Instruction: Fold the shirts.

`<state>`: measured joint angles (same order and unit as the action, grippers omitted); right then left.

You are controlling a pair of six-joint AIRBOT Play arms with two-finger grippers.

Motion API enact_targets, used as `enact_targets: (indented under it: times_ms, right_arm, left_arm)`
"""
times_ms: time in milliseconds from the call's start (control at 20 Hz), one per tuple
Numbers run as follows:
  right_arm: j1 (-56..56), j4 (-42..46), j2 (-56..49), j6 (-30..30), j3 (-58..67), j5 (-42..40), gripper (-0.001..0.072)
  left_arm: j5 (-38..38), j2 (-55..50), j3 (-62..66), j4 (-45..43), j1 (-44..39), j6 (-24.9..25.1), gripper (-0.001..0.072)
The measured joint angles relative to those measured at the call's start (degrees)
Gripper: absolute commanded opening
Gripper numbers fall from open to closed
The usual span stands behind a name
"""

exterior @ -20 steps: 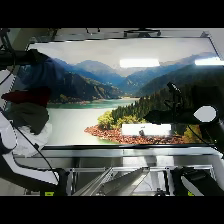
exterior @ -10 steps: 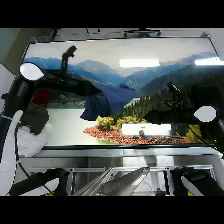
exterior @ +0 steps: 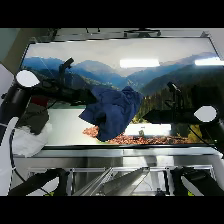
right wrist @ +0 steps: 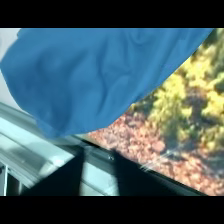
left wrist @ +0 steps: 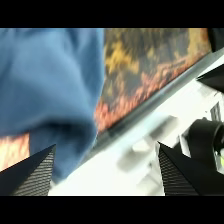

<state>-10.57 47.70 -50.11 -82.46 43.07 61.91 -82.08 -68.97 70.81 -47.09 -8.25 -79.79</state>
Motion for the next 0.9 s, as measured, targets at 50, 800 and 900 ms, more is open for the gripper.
enact_targets:
  times_ms: [50, 800, 900]
  right_arm:
    - [0.0, 0.1, 0.0, 0.9, 0.0, 0.9, 0.0447]
    - [3.0, 9.7, -27.4, 7.6, 14.6, -11.5, 0.0460]
    - [3.2, 9.9, -32.7, 8.3, 18.8, -11.7, 0.0460]
  left_arm:
    - [-0.7, 1.9, -3.1, -0.1, 1.2, -0.2, 0.0720]
    - [23.8, -0.2, -33.6, 1.9, 18.9, 12.3, 0.0706]
    - [24.2, -4.9, -30.8, 1.9, 18.9, 13.5, 0.0706]
